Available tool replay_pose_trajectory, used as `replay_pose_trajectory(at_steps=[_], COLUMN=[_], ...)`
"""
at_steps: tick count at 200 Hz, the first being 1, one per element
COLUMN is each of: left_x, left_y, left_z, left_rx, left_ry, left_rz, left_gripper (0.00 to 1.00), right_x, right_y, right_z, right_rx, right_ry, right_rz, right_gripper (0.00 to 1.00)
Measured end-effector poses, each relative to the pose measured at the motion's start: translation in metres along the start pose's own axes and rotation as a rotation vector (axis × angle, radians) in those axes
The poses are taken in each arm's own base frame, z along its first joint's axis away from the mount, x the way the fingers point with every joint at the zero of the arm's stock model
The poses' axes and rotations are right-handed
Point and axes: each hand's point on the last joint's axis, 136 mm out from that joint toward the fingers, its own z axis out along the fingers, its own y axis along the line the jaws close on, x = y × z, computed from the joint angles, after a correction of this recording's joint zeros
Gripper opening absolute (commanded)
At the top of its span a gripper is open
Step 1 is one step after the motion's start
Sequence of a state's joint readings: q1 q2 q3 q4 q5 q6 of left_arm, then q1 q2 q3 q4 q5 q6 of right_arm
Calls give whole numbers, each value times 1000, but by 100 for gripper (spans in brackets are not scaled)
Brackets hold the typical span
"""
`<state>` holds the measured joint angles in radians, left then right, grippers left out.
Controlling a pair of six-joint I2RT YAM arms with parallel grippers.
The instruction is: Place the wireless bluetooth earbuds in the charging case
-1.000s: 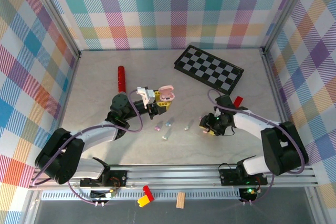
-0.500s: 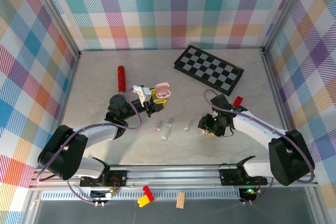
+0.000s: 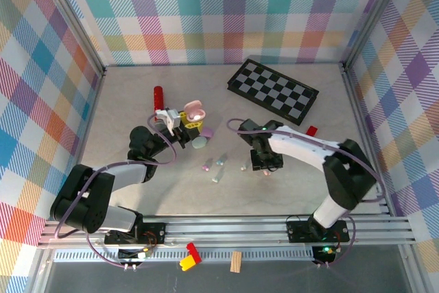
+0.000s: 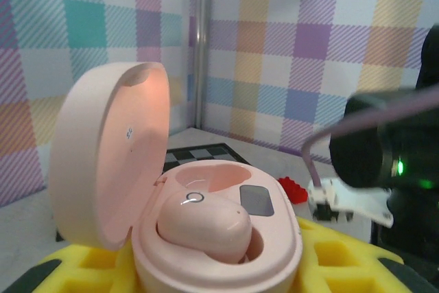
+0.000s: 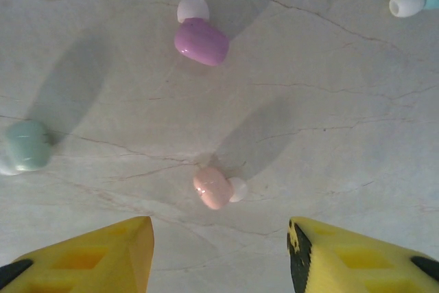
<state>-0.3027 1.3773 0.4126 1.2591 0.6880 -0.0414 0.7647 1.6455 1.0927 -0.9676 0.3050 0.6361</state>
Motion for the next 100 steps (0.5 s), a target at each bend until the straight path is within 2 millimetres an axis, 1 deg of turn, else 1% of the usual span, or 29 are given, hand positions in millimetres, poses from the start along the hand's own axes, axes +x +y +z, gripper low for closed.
replay_pose_trajectory(at_steps=[21,44,80,100], left_x=[-8,-9,-9,-9], left_y=[6,10,13,12], left_z=[-4,-6,-8,-8], left_rx=[-19,-31,-40,-38], left_ry=[-18,-20,-20,-19], left_rz=[9,2,-3,-4], left_gripper=[37,37,37,37], right_x=[1,1,0,-2], right_y=[1,1,-3,-2], right_z=[8,16,22,25], right_rx=[115,201,279,294], right_ry=[20,37,59,69], right_rz=[-90,-158,-224,-248], right_gripper=[53,51,42,40])
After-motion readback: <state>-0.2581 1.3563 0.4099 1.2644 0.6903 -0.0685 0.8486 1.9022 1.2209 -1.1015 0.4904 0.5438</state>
